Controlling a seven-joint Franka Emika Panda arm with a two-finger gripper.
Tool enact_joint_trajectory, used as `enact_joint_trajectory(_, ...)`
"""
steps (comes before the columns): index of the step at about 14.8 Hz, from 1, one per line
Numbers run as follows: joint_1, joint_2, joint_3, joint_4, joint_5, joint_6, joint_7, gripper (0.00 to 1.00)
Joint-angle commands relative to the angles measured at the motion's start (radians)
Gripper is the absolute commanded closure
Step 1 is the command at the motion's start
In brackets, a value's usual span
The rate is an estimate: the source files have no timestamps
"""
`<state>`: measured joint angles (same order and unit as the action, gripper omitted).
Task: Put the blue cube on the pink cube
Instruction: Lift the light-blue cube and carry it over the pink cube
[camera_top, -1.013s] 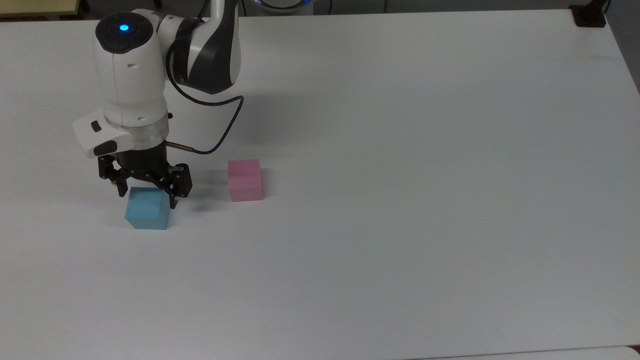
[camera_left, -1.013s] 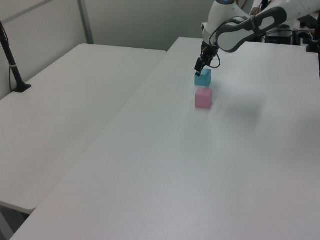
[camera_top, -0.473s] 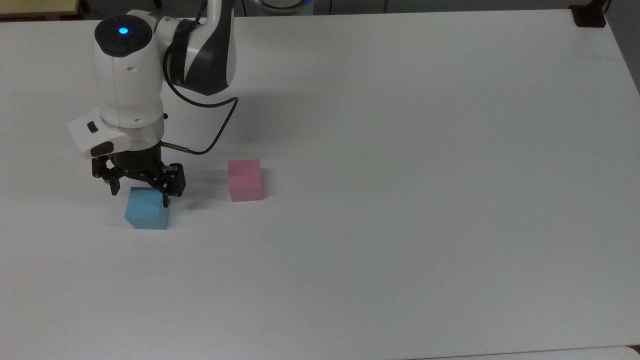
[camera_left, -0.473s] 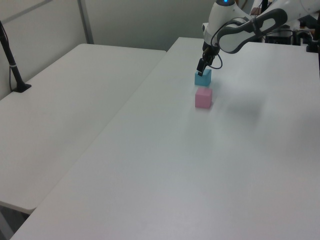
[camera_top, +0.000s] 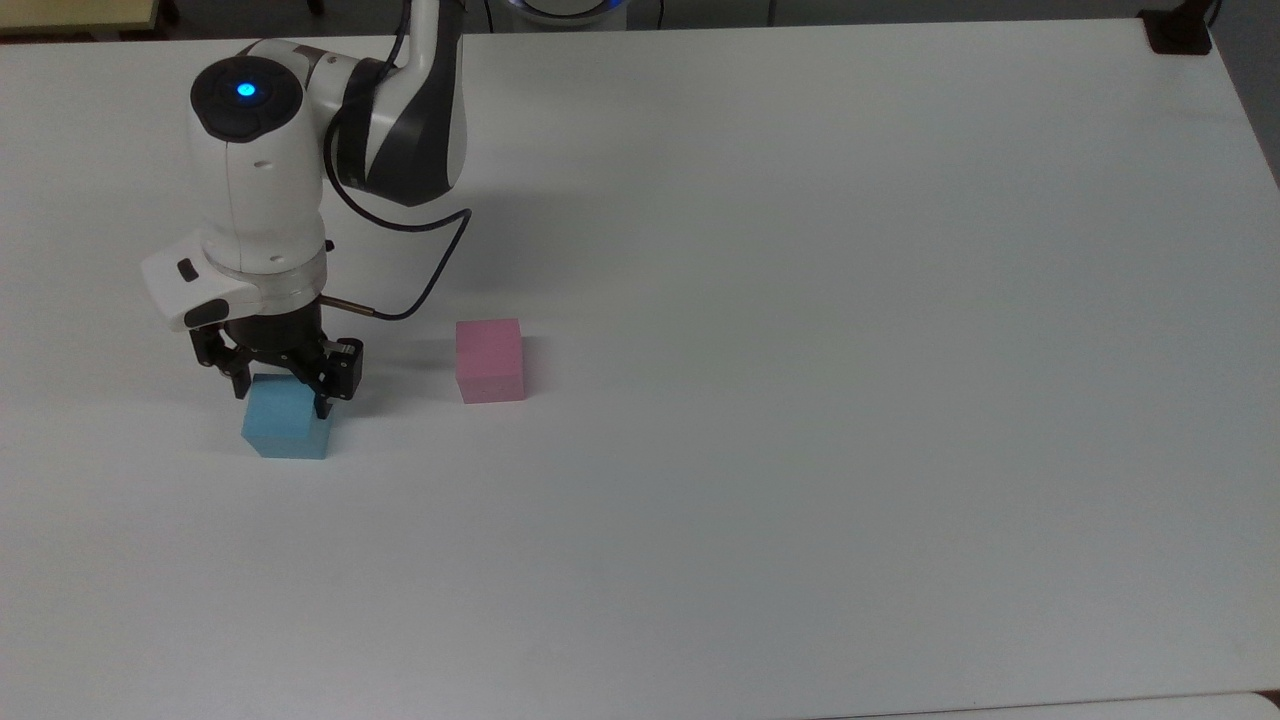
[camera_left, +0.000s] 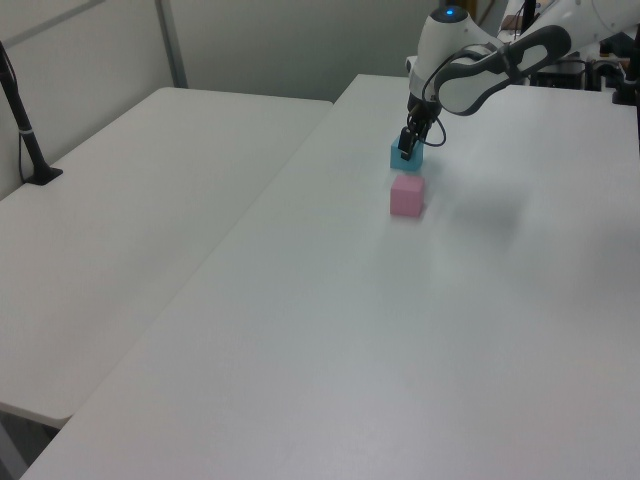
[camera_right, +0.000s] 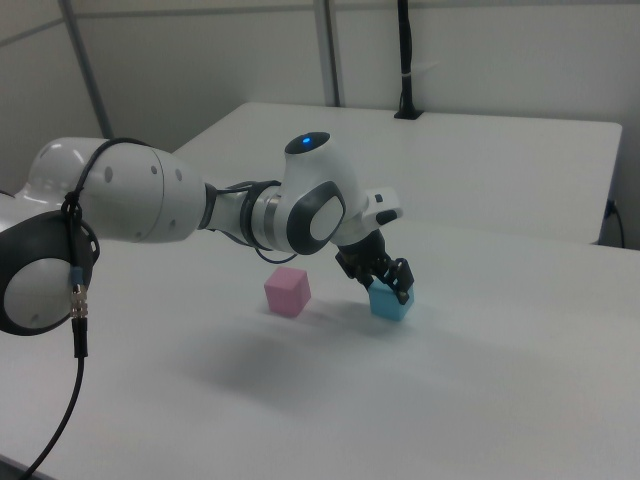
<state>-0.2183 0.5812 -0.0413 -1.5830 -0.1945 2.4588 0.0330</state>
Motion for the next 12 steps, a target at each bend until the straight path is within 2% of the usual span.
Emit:
enact_joint_trajectory(1,0.001,-0.001,0.003,0.0,-0.023,0.017,0.056,0.63)
enact_joint_trajectory(4,0.002,-0.067,0.006,-0.008,-0.016,0.003,0.056,0.67)
enact_joint_trajectory(6,0.008,-0.127,0.012,-0.021,-0.014,-0.059,0.057,0.69)
enact_joint_trajectory(12,0.03,-0.25,0.13,-0.023,-0.014,-0.38,0.048,0.7)
